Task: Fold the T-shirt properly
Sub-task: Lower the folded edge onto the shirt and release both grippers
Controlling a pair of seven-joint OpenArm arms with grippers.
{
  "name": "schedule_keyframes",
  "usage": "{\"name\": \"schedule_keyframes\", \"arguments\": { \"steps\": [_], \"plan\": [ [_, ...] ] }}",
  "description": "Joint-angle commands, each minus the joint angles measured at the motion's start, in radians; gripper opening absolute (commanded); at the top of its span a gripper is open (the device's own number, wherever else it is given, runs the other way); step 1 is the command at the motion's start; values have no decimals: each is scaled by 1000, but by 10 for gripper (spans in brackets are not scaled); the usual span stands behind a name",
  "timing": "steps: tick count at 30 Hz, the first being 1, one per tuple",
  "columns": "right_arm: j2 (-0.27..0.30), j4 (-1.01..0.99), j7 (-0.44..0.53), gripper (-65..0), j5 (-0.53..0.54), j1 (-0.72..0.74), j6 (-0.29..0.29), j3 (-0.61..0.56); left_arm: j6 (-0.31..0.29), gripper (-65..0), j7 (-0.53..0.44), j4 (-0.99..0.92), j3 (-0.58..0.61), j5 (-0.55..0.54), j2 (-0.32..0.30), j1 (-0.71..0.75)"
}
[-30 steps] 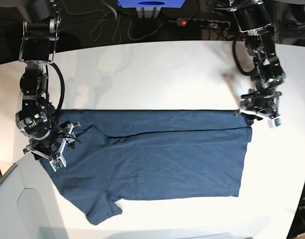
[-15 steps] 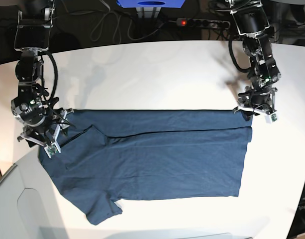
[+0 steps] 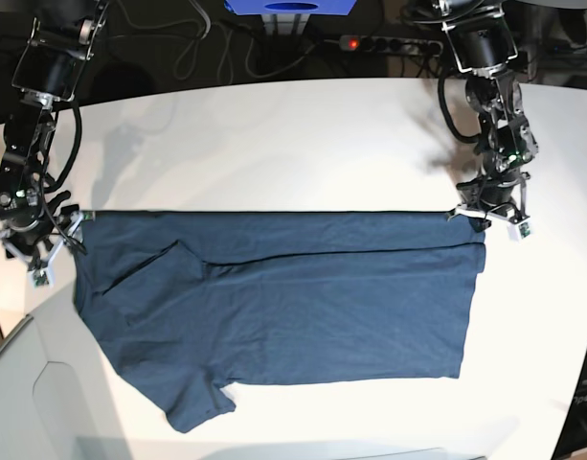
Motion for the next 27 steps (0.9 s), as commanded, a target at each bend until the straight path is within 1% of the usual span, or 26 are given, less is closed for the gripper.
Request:
{"name": "schedule_keyframes", "arguments": {
  "steps": [1, 3, 7, 12, 14, 15, 16, 18, 23, 24, 26, 27],
  "plan": [
    [19, -9, 22, -254, 3, 34, 7, 5, -2, -650, -1, 10, -1, -2, -9, -9],
    [19, -54, 39, -255, 3, 43, 7, 5, -2, -650, -1, 10, -1, -5, -9, -7],
    [17, -157, 105, -257, 3, 54, 7, 3, -2, -650, -1, 10, -1, 1, -9, -7],
    [17, -247, 113, -259, 5, 74, 13, 8, -2, -650, -1, 10, -5, 1, -9, -7],
    [17, -252, 113, -261, 5, 74, 72, 8, -2, -650, -1, 10, -4, 1, -9, -7],
    [17, -252, 110, -274, 3, 74, 102, 8, -2, -650, -1, 10, -4, 1, -9, -7],
    [17, -255, 105, -301, 2, 74, 124, 8, -2, -650, -1, 10, -2, 1, -9, -7],
    [14, -256, 105, -376, 0, 72, 128, 7, -2, -650, -1, 10, -1, 1, -9, -7],
    [12, -258, 103, -628, -1, 63, 128, 2, 0, -650, -1, 10, -1, 2, -9, -7],
    [15, -258, 103, -650, -1, 63, 128, 2, 0, -650, -1, 10, -1, 2, -9, -7],
    [17, -258, 102, -641, -1, 63, 128, 2, 0, -650, -1, 11, -5, 2, -9, -7],
    [19, -255, 102, -647, -1, 63, 130, 2, 0, -650, 2, 16, -7, 2, -9, -7]
  ]
}}
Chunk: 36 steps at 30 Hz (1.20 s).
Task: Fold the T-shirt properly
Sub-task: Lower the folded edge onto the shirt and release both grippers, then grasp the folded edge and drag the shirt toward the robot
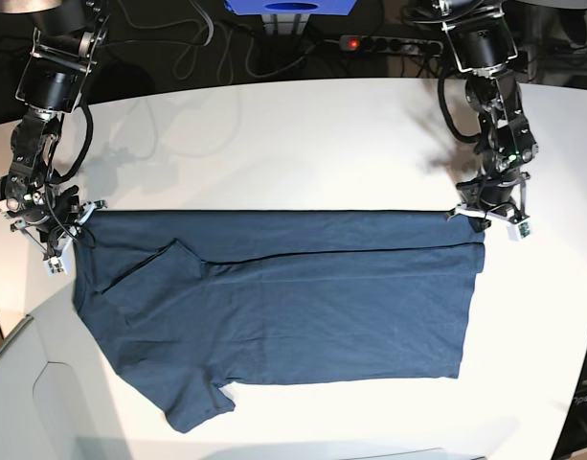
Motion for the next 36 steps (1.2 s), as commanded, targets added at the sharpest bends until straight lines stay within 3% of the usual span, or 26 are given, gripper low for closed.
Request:
{"name": "schedule_keyframes", "arguments": {
  "steps": [1, 4, 17, 21, 32, 36],
  "plan": [
    [22, 19, -10, -648, -4, 13, 27, 6, 0, -650, 6, 24, -7, 2, -9, 0],
    [44, 78, -62, -648, 1, -1, 28, 9, 1, -650, 7, 81, -7, -4, -14, 31],
    [44, 517, -222, -648, 1, -95, 28, 3, 4, -650, 9, 378, -8, 1, -17, 153],
    [44, 497, -222, -648, -4, -21, 28, -31, 6, -650, 14, 384, -1, 2, -46, 100],
    [59, 213, -213, -648, -5, 312, 28, -95, 0, -650, 210, 357, 29, 45, -76, -130],
    [59, 169, -222, -648, -5, 363, 28, -97, -2, -650, 219, 358, 50, 71, -75, -147]
  ]
}}
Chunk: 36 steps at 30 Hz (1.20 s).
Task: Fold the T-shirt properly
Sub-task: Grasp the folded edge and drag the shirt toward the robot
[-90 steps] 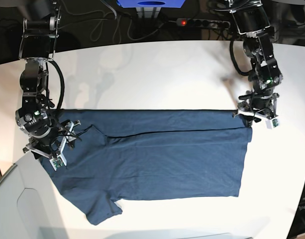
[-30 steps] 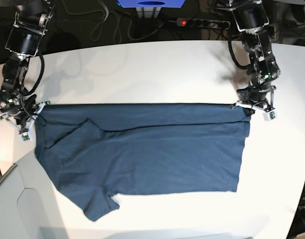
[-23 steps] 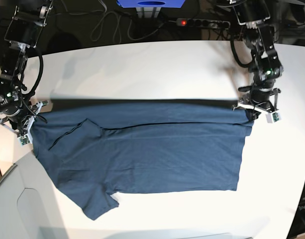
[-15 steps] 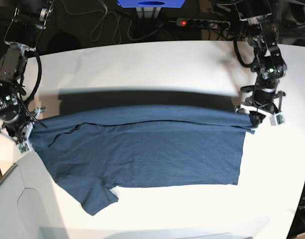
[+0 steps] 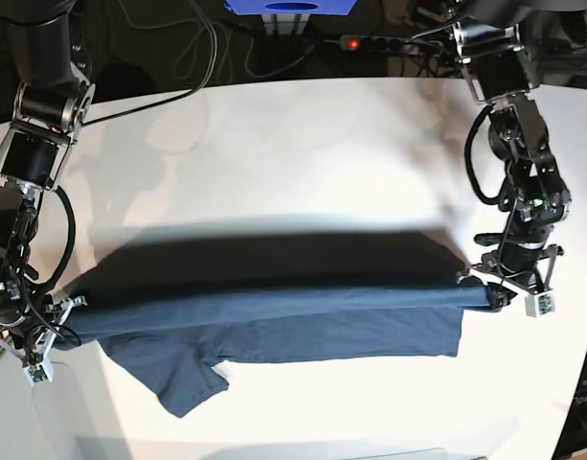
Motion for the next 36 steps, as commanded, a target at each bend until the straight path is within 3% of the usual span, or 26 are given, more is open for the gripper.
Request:
{"name": "schedule_keyframes", "arguments": {
  "steps": [1, 17, 26, 36],
  "plan": [
    [20, 24, 10, -648, -2, 18, 6, 3, 5, -650, -17, 17, -6, 3, -12, -8],
    [19, 403, -21, -648, -2, -479, 6, 12, 5, -650, -20, 102, -7, -3, -3, 243],
    [19, 429, -15, -648, -2, -626, 6, 101, 5, -650, -20, 191, -9, -3, 28, 404],
    [25, 555, -13, -648, 0, -778, 6, 112, 5, -650, -20, 296, -9, -3, 29, 570]
  ]
}}
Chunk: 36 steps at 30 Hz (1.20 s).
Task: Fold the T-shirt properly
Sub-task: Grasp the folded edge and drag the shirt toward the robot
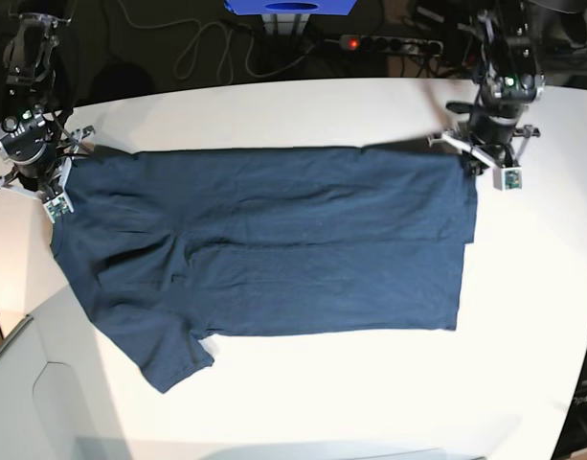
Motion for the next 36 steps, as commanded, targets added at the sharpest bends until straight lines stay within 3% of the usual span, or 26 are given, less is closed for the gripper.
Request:
{"name": "schedule_keyframes", "arguments": {
  "steps": [1, 11, 16, 23, 31, 33, 36],
  "plan": [
    [17, 19, 6, -648, -3, -11, 6, 9, 4, -650, -19, 33, -6, -4, -11, 18],
    [38, 21, 6, -648, -5, -92, 6, 51, 4, -650, -19, 53, -6, -4, -9, 182],
    [38, 21, 6, -648, -3, -123, 6, 80, 4, -650, -19, 79, -45, -4, 25, 253],
    [15, 19, 6, -648, -3, -143, 6, 100, 2, -650, -19, 79, -134, -4, 97, 261],
    [-9, 14, 6, -647, -3, -137, 6, 115, 2, -650, -11, 73, -141, -4, 100, 261],
    [-8, 14, 6, -617, -3, -137, 6, 115, 2, -650, -7, 73, -141, -4, 100, 261],
    [-8, 16, 6, -499, -3, -135, 6, 115, 2, -650, -7, 73, -141, -4, 100, 261]
  ]
}}
